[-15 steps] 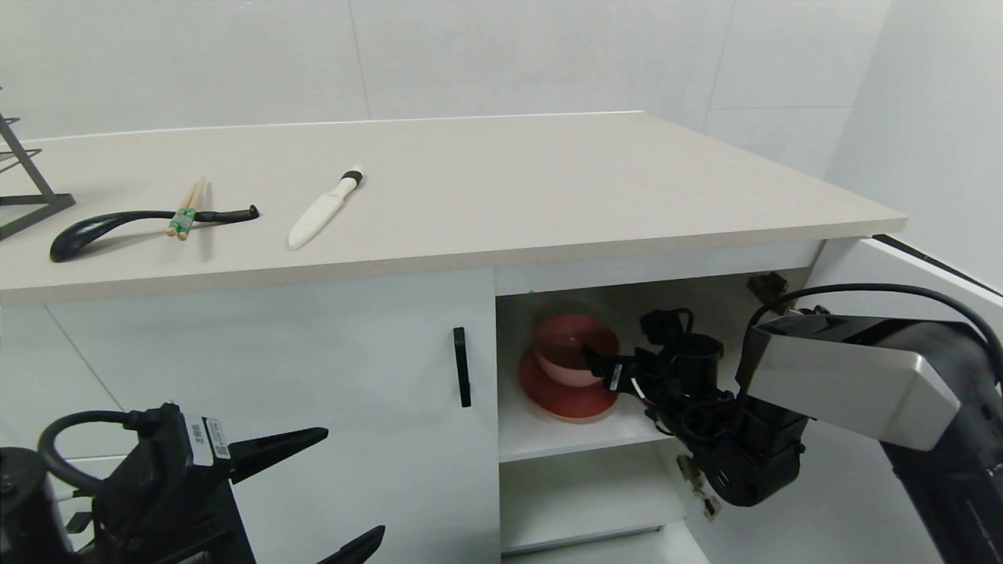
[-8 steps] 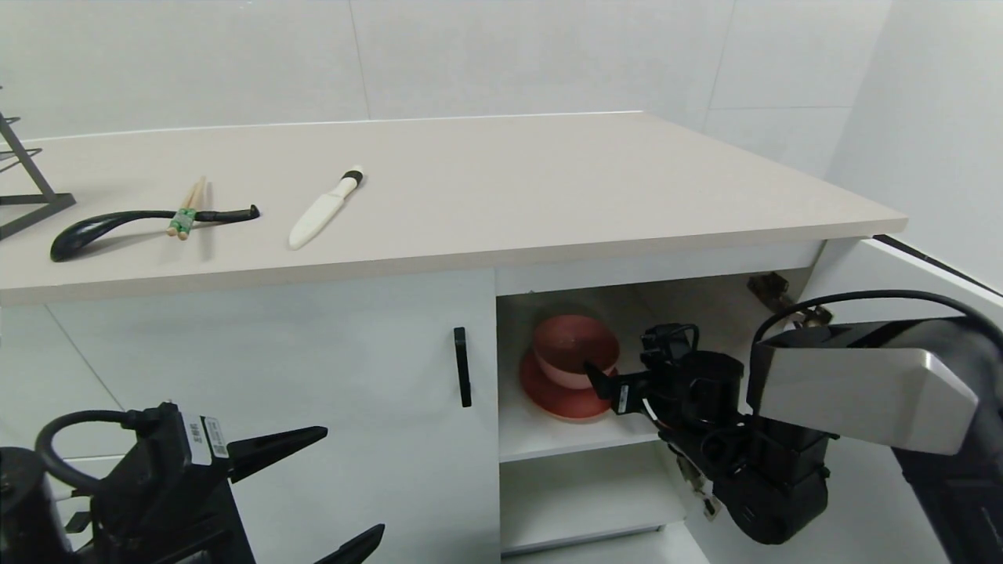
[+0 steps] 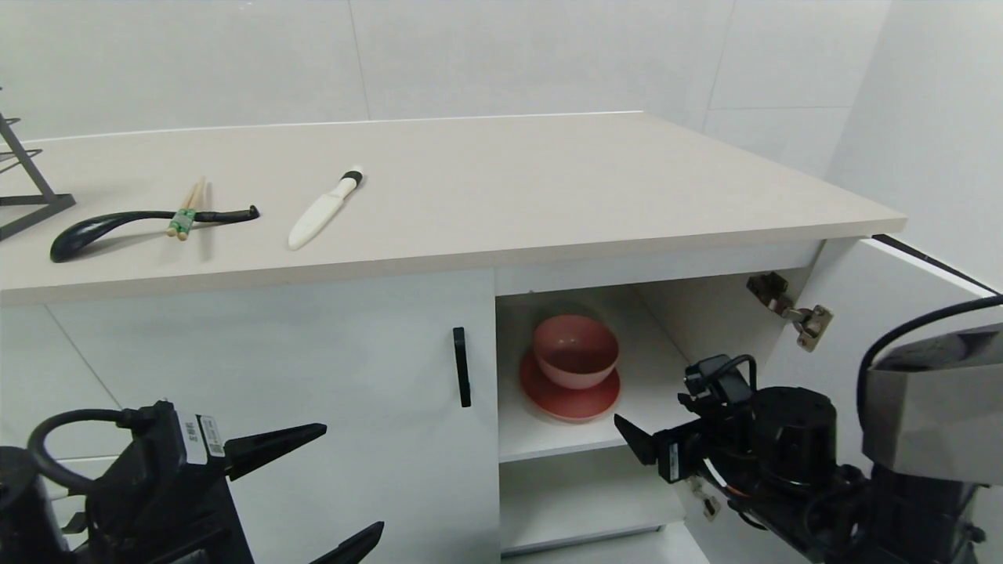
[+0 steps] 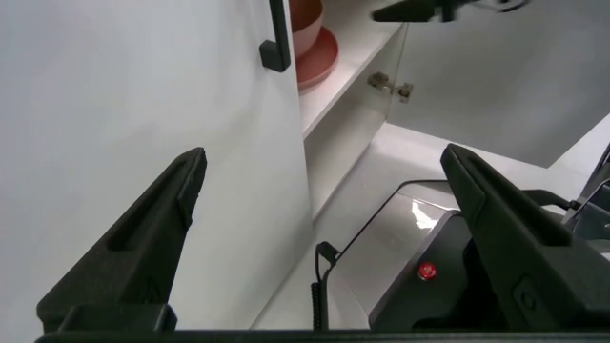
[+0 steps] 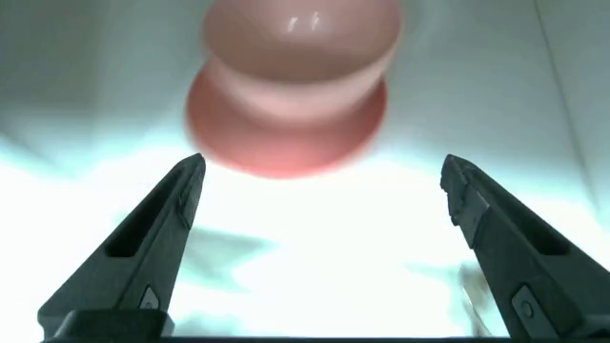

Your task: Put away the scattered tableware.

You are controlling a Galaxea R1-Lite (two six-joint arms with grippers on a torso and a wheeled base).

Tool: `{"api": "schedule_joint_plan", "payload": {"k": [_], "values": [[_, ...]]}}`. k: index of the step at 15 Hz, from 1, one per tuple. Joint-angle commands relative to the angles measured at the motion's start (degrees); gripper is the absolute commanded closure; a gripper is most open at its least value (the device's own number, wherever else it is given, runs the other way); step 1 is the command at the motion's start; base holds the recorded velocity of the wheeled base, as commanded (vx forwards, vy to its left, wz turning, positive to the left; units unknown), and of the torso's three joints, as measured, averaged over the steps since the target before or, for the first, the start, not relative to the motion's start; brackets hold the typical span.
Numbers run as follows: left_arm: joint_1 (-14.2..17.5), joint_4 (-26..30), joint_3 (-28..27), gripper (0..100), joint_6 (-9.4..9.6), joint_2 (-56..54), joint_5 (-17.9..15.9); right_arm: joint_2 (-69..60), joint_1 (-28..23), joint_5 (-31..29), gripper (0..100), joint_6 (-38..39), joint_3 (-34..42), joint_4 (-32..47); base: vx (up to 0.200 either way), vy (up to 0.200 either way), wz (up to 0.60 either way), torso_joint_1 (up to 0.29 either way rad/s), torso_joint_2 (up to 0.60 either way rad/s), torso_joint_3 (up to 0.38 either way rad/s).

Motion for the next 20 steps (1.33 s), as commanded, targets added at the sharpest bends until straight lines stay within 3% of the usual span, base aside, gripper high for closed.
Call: {"api": "schedule_joint_plan", "payload": {"k": [1,6,8,12,14,16,18,20], "values": [[-0.01,-0.02,0.06,0,-0.01,-0.04,-0.01,-9.87,3.61,-0.15,0,-0.55,6.31,-0.09,0.000,0.000,0.00,0.000,0.00,0.000],[-0.45,-1.17,-0.03,0,-0.10,0.14,0.08,-22.52,6.16,-6.83,0,-2.84,12.20,-0.09,0.000,0.000,0.00,0.000,0.00,0.000],[-0.53,-1.43,-0.38,0,-0.19,0.14,0.08,-26.04,6.25,-7.10,0,-2.92,12.20,-0.09,0.000,0.000,0.00,0.000,0.00,0.000],[-0.53,-7.41,0.32,0,-0.36,-0.39,0.08,-36.15,6.34,-7.10,0,-2.92,12.20,2.63,0.000,0.000,0.00,0.000,0.00,0.000],[-0.53,-8.81,1.82,0,-0.45,-1.09,0.17,-41.86,7.13,-7.18,0,-3.01,12.20,8.96,0.000,0.000,0.00,0.000,0.00,0.000],[-0.53,-7.76,1.82,0,-0.45,-2.50,2.71,-50.65,7.48,-7.10,0,-3.01,12.20,17.75,-0.200,0.000,0.00,0.002,0.00,0.005],[0.08,-7.41,1.82,0,-0.54,-3.73,4.56,-59.79,6.95,-7.18,0,-2.92,12.20,28.91,-0.200,0.000,0.00,0.012,0.00,0.000],[0.52,-6.26,1.82,0,-0.98,-4.61,8.52,-68.58,6.69,-7.18,0,-2.92,12.20,42.36,-0.200,0.000,0.00,-0.005,0.00,0.002]]}}
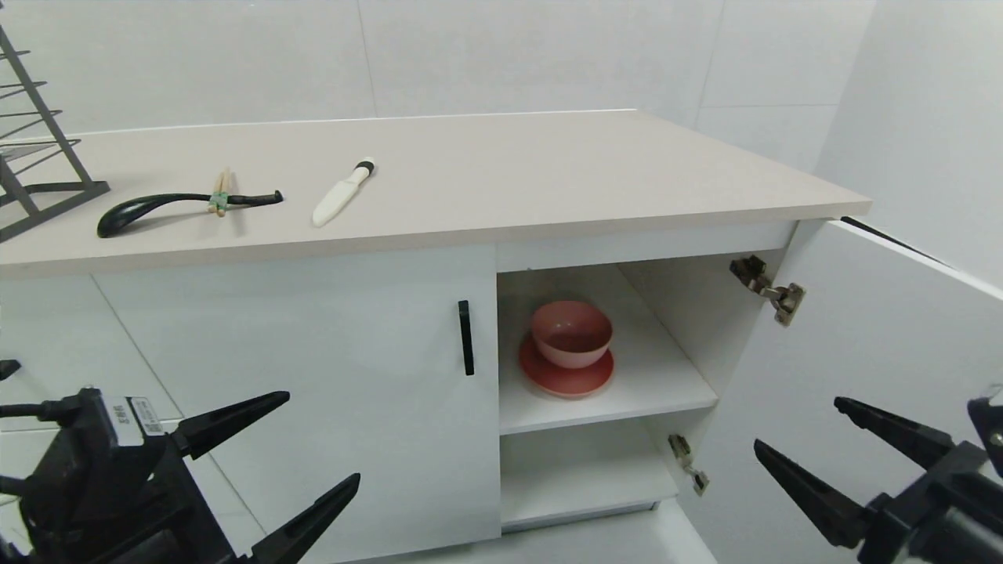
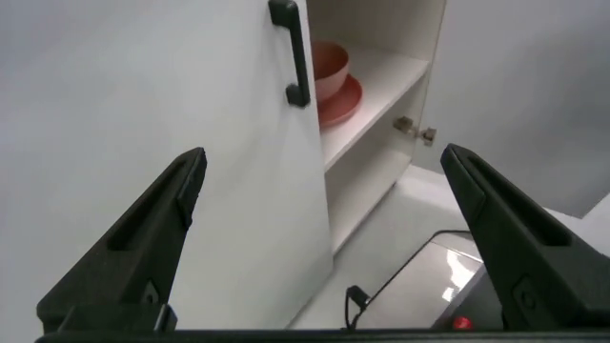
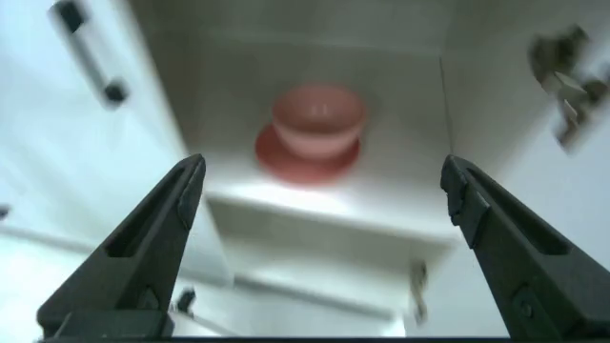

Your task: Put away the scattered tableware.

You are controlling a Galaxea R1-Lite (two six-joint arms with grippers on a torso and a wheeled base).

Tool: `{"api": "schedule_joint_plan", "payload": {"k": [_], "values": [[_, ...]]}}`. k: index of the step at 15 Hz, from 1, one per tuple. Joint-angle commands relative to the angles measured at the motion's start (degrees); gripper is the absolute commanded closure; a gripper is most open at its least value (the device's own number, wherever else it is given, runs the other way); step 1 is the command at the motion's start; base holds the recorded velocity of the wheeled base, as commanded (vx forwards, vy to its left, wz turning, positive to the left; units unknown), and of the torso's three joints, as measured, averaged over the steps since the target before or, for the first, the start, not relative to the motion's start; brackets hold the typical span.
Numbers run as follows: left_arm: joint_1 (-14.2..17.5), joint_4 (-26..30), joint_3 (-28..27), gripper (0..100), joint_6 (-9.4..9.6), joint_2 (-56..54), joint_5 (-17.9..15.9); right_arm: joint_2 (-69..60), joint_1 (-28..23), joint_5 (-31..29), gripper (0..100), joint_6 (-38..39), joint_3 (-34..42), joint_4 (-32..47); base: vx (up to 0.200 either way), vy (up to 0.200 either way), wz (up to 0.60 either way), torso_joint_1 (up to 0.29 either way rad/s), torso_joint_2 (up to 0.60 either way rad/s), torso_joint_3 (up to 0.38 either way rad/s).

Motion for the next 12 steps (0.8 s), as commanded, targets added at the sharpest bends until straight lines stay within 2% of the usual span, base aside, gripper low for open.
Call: {"api": "schedule_joint_plan", "payload": {"k": [1,3,4,6,7,8,9,11,12], "values": [[0.94,0.66,0.07,0,-0.69,-1.70,1.77,-16.51,-1.06,-0.22,0,-0.07,-0.09,15.14,-0.200,0.000,0.00,0.007,0.00,0.012],[3.31,2.16,0.07,0,-1.30,-3.37,1.94,-22.40,-5.81,-0.30,0,-0.51,-0.09,22.35,-0.200,0.000,0.00,0.005,0.00,0.007],[3.84,2.68,0.07,0,-1.39,-3.98,1.94,-23.63,-7.39,-0.48,0,-0.78,-0.09,23.49,-0.200,-0.200,0.00,-0.002,0.00,0.002],[8.24,6.46,0.07,0,-1.74,-8.20,1.94,-31.28,-15.65,-0.57,0,-1.22,-0.09,28.32,-0.200,-0.200,0.00,-0.007,0.00,0.000],[8.24,6.46,0.07,0,-1.74,-8.20,1.94,-31.28,-15.65,-0.57,0,-1.22,-0.09,28.32,0.000,-0.200,0.00,0.007,0.00,-0.007],[12.02,6.64,0.07,0,-2.44,-10.13,1.94,-34.88,-20.40,-0.65,0,-3.15,-0.09,31.14,0.000,-0.200,0.00,0.002,0.01,-0.002],[13.86,7.08,0.07,0,-4.64,-14.88,1.94,-40.24,-25.94,-0.39,0,-7.11,-0.09,36.59,0.000,0.000,0.00,0.000,0.00,0.000],[16.67,9.45,0.07,0,-7.72,-20.50,2.03,-48.33,-28.40,0.14,0,-11.59,-0.18,42.21,0.000,0.000,0.00,0.000,0.00,0.000],[18.78,13.49,0.07,0,-9.56,-26.04,1.94,-55.27,-30.33,0.14,0,-12.82,-0.79,48.71,0.000,0.000,0.00,0.000,0.00,0.000]]}}
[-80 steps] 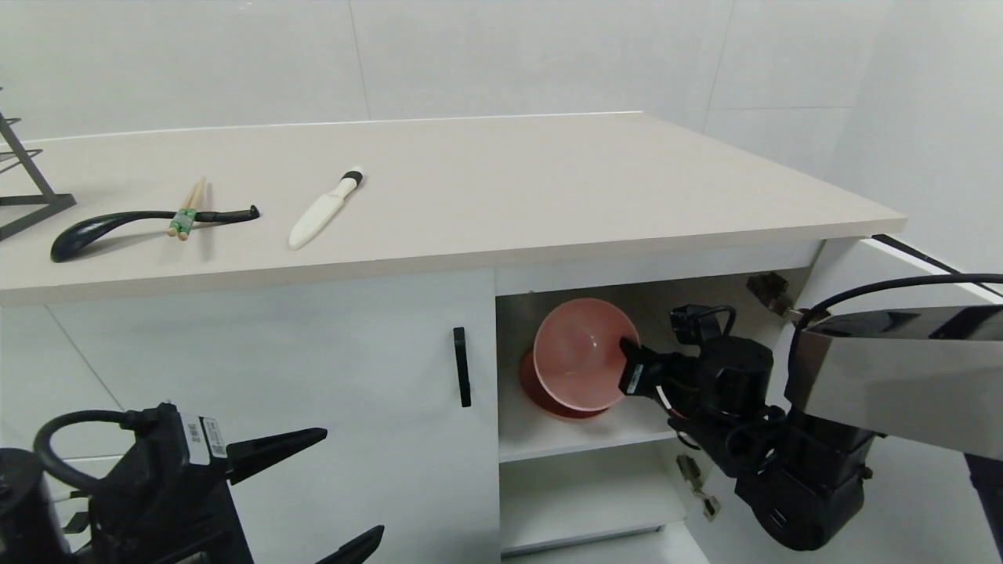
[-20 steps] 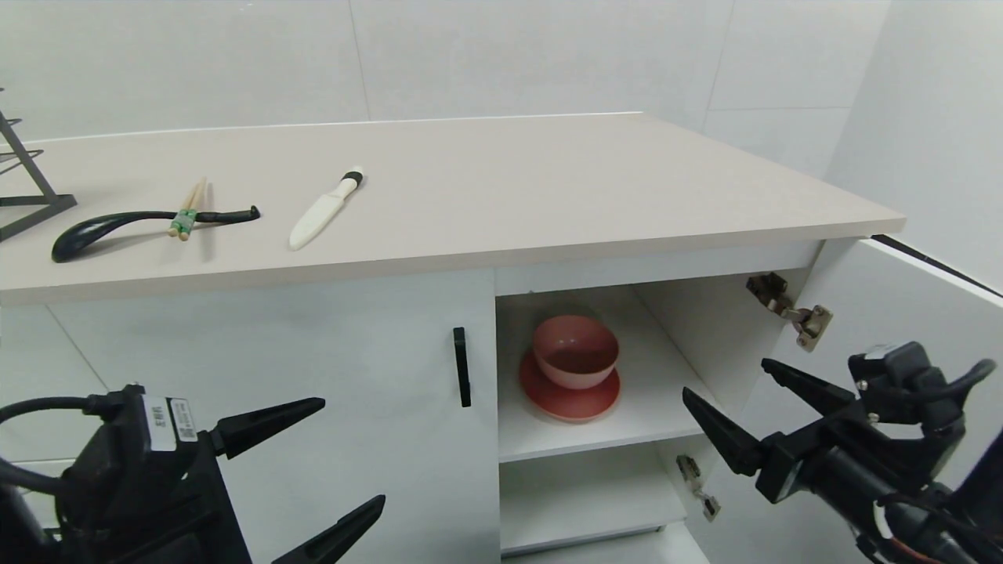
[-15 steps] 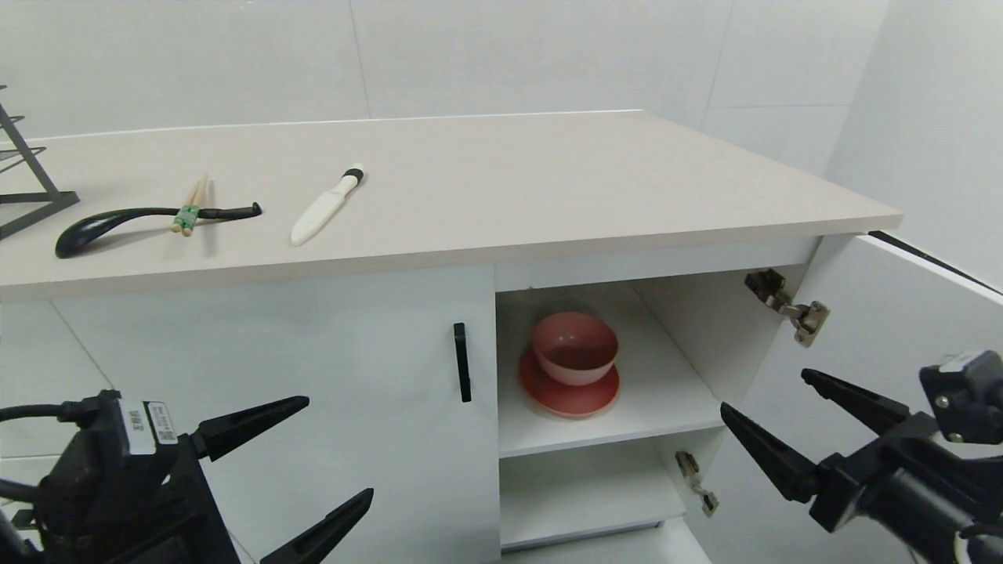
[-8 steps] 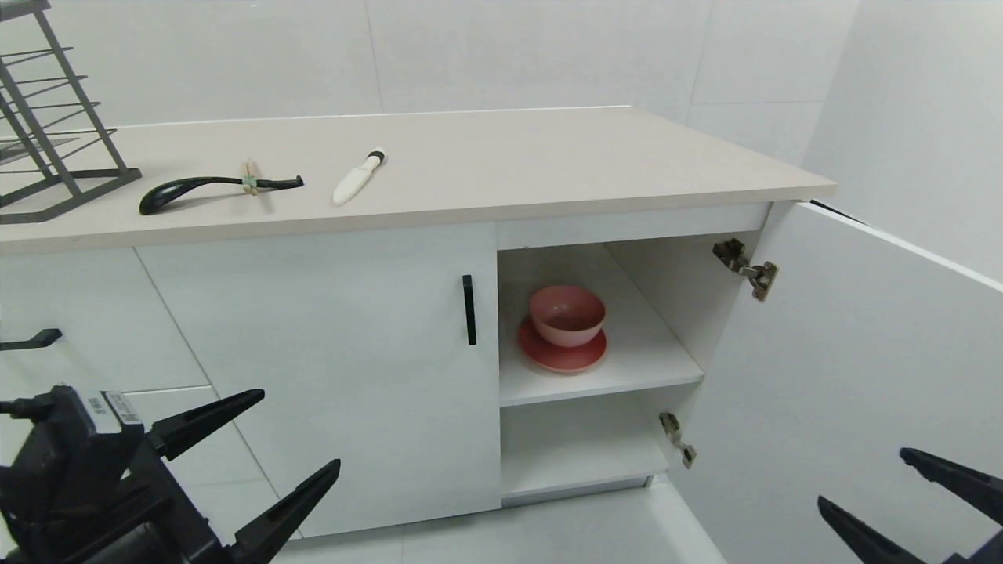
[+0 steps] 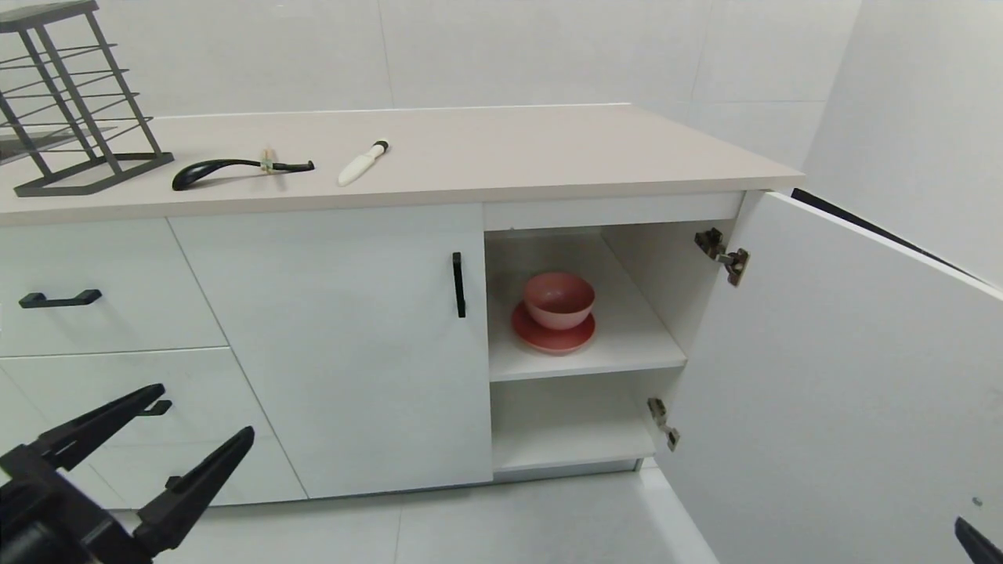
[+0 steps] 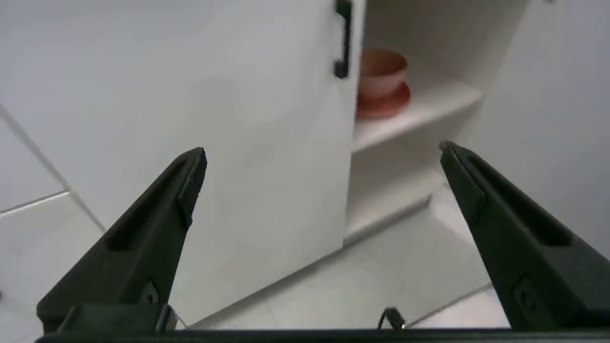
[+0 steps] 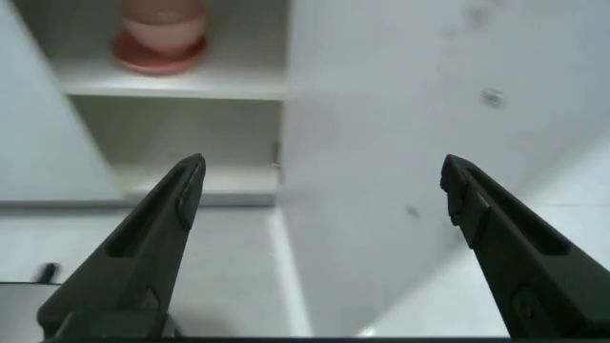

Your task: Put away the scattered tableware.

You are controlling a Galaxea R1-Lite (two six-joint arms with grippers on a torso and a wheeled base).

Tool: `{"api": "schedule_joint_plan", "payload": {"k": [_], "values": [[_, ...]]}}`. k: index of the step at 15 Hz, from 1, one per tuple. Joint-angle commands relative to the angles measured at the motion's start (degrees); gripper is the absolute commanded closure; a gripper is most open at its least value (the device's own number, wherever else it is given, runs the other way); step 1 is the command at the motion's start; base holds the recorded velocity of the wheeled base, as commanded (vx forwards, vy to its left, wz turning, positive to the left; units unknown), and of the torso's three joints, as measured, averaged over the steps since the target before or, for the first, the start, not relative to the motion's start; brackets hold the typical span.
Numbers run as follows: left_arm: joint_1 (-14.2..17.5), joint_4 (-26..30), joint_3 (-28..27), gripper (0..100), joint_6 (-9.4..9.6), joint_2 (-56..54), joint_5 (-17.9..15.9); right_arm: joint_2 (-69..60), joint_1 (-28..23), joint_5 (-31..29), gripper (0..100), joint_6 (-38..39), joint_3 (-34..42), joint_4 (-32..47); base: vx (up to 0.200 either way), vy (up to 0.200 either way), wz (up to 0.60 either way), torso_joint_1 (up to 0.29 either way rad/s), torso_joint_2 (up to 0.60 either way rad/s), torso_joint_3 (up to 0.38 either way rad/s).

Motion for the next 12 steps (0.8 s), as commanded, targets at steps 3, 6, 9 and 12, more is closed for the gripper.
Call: {"api": "schedule_joint_plan", "payload": {"k": [3,6,9,12], "values": [[6.53,13.73,0.00,0,-3.63,-19.98,-0.06,-21.74,-9.50,0.60,0,-3.35,-2.06,15.40,0.000,0.000,0.00,0.000,0.00,0.000],[9.35,29.99,0.00,0,-5.91,-35.36,-0.15,-26.66,-12.23,2.09,0,-3.17,-1.80,15.75,0.000,0.000,0.00,0.000,0.00,0.000],[15.94,42.30,0.00,0,-6.44,-46.61,-0.32,-26.66,-12.23,3.94,0,0.34,-1.71,16.01,0.000,0.000,0.00,0.000,0.00,0.000],[17.96,47.57,0.00,0,-6.26,-50.83,-0.23,-26.75,-12.23,7.28,0,4.91,-1.71,16.80,0.000,0.000,0.00,0.000,0.00,0.000]]}}
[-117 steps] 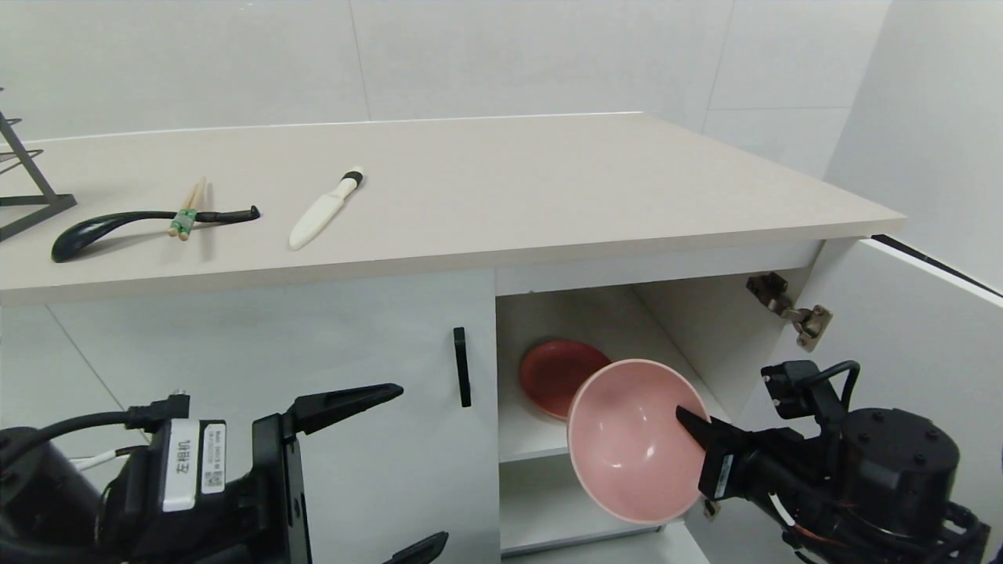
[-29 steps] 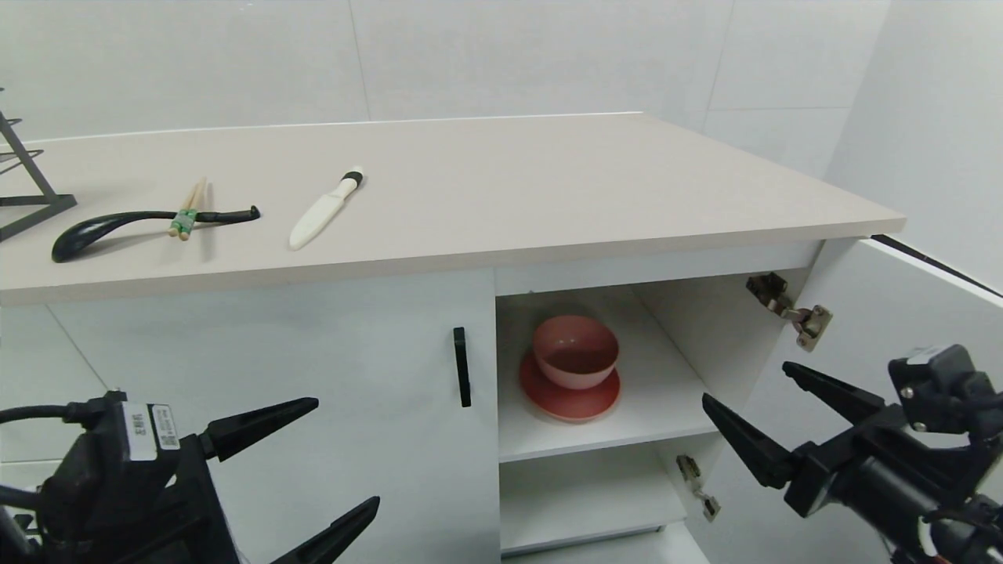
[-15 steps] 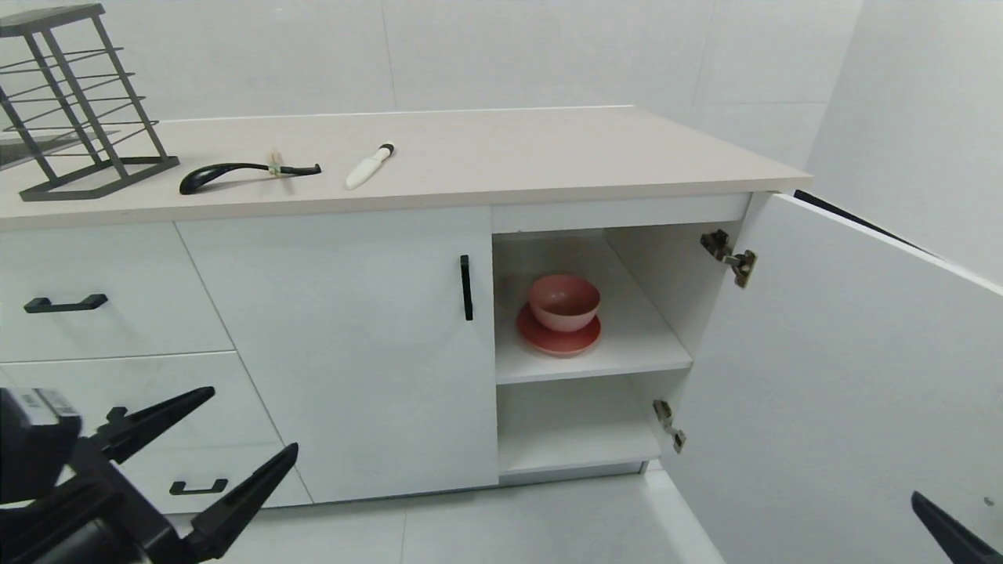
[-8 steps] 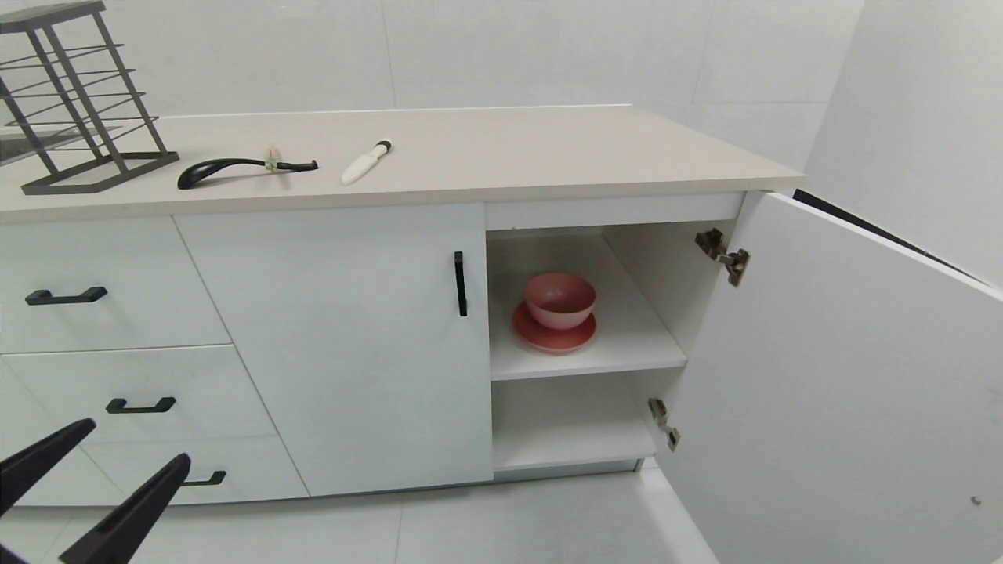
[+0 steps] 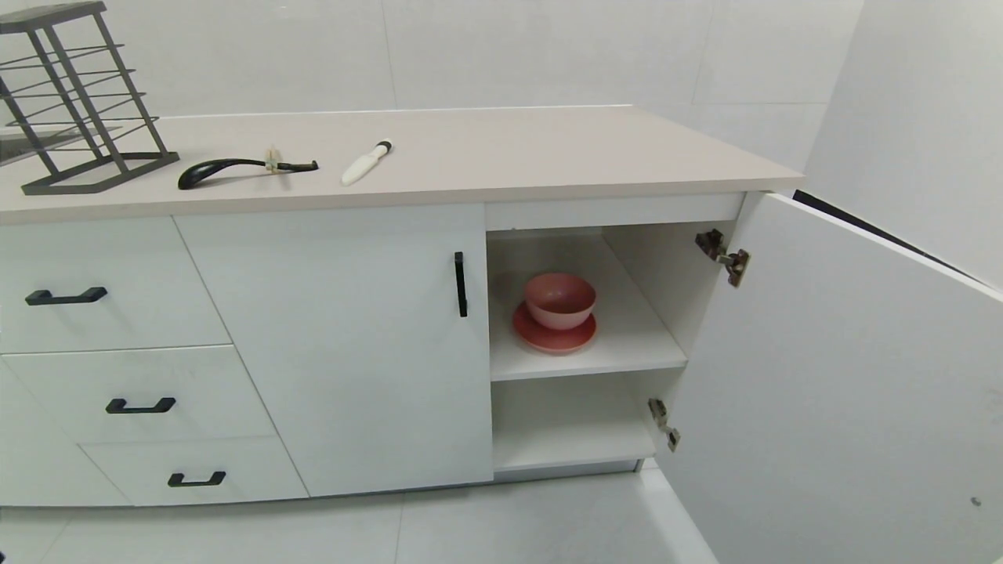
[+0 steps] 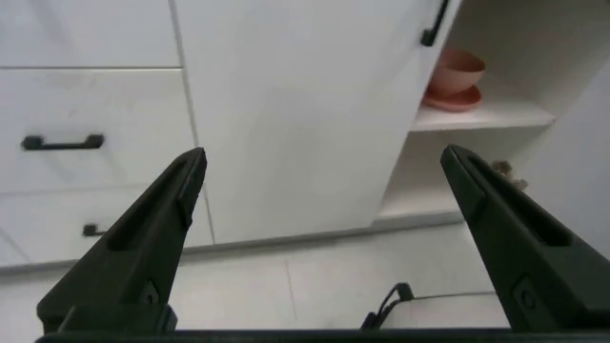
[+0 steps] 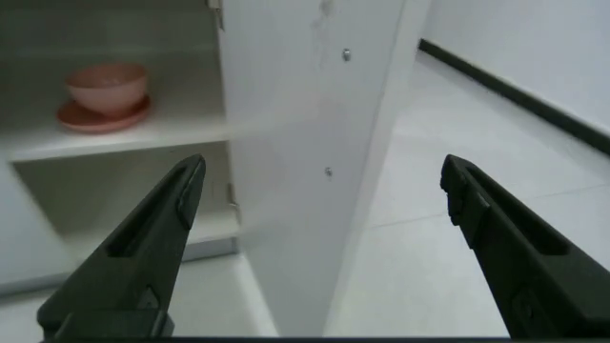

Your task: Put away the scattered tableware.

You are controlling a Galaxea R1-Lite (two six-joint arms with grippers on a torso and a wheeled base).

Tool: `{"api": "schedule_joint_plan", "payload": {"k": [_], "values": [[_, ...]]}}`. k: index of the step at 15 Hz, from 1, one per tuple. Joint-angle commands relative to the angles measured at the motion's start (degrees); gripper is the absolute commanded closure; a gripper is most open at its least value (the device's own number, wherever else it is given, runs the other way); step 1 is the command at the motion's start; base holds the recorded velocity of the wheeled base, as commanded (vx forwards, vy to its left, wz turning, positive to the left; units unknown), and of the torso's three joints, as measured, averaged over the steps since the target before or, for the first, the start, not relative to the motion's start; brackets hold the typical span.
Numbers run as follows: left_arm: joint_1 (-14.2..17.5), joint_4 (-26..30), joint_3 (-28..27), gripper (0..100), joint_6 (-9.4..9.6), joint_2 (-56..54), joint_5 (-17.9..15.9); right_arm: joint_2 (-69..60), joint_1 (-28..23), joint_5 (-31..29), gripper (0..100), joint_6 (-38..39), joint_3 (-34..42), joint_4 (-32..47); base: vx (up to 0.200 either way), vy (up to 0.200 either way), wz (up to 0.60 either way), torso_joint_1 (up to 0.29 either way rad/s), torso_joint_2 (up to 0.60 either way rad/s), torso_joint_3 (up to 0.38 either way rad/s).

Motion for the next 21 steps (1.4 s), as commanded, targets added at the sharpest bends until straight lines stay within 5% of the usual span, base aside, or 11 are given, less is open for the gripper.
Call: {"api": "schedule_joint_plan", "payload": {"k": [1,3,5,11,19,20,21], "values": [[1.79,2.60,0.00,0,-0.02,-6.31,-0.15,-0.17,0.00,0.40,0,0.01,0.17,-0.27,0.000,0.000,0.00,0.000,0.00,0.000],[1.08,3.39,0.00,0,1.12,-7.01,-0.50,-0.17,0.00,0.40,0,0.36,0.79,-2.47,0.000,0.000,0.00,0.000,0.00,0.000],[1.17,6.12,0.00,0,4.11,-7.37,4.50,-0.09,0.00,0.40,0,0.89,1.66,-3.96,0.000,0.000,0.00,0.000,0.00,0.000],[0.91,7.26,0.00,0,4.20,-8.51,5.21,-0.09,-0.09,4.54,0,5.28,1.66,-0.01,0.000,0.000,0.00,0.000,0.00,0.000],[0.91,7.35,0.00,0,4.20,-8.51,5.21,-0.09,-0.09,5.24,0,2.65,1.66,0.08,-0.200,-0.200,0.00,0.001,0.00,0.000],[0.91,7.35,0.00,0,4.20,-8.51,5.21,-0.09,-0.09,5.24,100,2.65,1.66,-0.01,-0.200,-0.200,0.00,0.007,0.01,0.007],[0.91,7.35,0.00,0,4.20,-8.51,5.21,-0.09,-0.09,5.24,100,2.65,1.66,0.08,-0.200,-0.200,0.00,-0.002,0.00,-0.002]]}}
